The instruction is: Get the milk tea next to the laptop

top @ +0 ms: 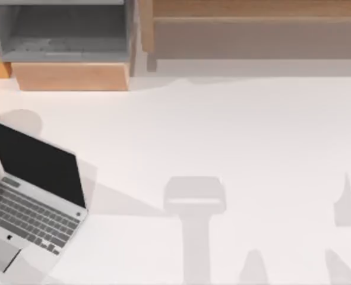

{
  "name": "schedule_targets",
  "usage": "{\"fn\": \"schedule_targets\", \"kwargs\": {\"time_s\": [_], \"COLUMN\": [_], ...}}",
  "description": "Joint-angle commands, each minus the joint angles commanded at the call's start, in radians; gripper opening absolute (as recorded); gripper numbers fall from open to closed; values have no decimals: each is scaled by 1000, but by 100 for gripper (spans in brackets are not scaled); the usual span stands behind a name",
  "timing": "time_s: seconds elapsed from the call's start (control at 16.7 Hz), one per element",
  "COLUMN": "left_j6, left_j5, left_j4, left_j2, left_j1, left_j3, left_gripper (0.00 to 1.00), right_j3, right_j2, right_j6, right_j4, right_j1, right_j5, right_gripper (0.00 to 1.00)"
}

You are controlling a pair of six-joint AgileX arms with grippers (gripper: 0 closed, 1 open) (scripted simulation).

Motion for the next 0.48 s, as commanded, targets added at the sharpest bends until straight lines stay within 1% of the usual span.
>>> {"fn": "schedule_targets", "kwargs": {"time_s": [0.48], "left_j6": [0], "left_j5": [0], "left_j4": [0], "left_j2": [0], "left_j1": [0], "left_j3": [0], "left_gripper": [17], "right_j3": [0], "right_j2": [0], "right_j6": [0], "right_j4": [0], "right_j1": [0], "right_j5": [0], "right_gripper": [100]}}
